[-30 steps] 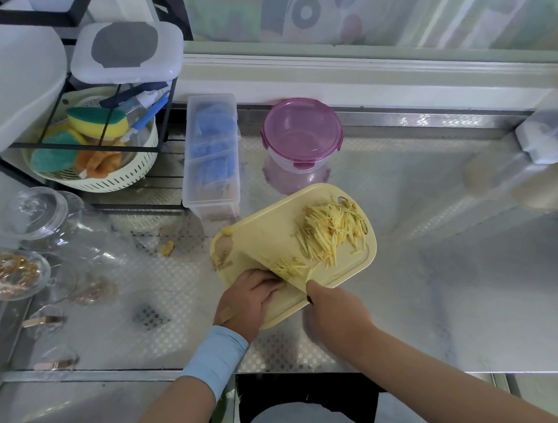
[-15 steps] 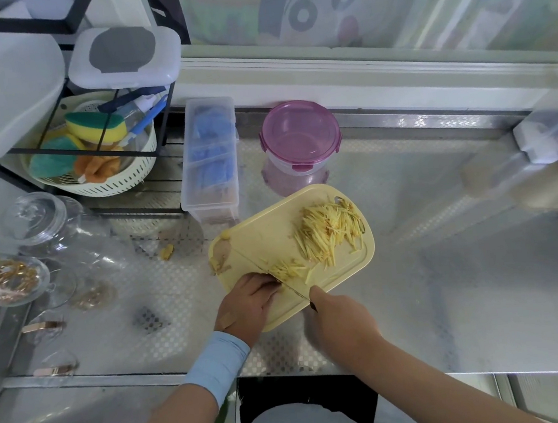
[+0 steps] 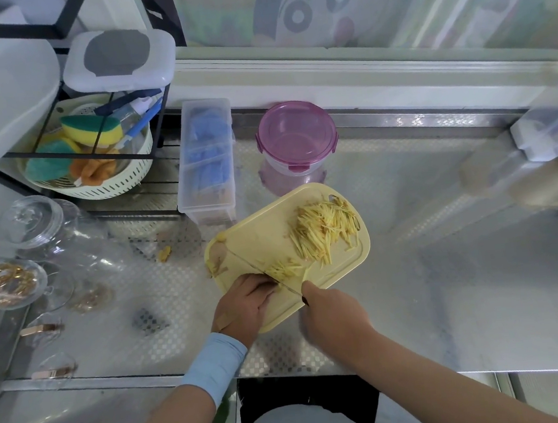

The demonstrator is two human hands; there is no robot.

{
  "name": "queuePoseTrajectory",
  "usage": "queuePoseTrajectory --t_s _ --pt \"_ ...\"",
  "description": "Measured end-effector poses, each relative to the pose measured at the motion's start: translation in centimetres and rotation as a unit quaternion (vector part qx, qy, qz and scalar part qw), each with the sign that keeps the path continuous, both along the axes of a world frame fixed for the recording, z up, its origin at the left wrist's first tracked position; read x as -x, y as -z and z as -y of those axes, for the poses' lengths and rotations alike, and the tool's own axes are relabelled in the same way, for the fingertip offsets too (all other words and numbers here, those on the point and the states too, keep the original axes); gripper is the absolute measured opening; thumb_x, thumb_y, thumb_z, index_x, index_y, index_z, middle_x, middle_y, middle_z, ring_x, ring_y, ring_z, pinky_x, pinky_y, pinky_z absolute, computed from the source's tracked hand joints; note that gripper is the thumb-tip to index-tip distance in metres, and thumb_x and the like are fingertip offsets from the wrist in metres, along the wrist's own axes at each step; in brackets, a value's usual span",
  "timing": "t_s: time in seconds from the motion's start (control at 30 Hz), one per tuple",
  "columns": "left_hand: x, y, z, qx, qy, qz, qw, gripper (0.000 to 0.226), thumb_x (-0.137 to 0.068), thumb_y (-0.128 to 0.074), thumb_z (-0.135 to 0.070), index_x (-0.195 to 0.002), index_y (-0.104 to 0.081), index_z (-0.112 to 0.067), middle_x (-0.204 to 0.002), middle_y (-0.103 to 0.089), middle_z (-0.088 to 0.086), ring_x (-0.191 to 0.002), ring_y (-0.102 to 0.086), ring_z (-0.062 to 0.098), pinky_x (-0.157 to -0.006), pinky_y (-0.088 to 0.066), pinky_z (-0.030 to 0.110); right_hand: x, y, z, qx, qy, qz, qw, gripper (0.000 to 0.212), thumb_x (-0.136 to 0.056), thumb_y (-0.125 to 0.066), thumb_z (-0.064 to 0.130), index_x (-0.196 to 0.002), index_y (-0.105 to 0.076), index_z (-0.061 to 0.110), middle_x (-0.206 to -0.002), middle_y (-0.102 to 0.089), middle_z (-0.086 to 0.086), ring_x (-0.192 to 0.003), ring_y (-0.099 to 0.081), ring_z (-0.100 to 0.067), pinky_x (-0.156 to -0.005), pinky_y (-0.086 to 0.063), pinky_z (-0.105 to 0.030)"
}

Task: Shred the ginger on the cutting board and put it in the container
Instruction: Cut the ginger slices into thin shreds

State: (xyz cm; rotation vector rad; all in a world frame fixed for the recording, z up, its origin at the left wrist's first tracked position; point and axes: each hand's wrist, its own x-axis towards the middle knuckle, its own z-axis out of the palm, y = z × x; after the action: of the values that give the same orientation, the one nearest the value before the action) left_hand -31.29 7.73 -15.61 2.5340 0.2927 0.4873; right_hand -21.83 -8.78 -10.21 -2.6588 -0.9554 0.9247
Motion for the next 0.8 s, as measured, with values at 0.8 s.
queuePoseTrajectory --t_s 0.8 --pt "0.2 0.7 0.1 0.012 -0.012 0.03 0.999 0.047 -0.102 -0.037 -0.04 -0.091 -0.075 -0.015 -0.099 -0.064 -0.004 -0.097 -0.053 0.012 -0.085 -0.035 0.011 0.2 0.9 1.3 -0.006 -0.006 0.025 1.0 0.02 -0.092 -0.043 0.016 -0.097 -0.028 0.028 -0.069 -0.049 -0.002 -0.055 -0.045 -0.025 -0.045 -0.03 -0.033"
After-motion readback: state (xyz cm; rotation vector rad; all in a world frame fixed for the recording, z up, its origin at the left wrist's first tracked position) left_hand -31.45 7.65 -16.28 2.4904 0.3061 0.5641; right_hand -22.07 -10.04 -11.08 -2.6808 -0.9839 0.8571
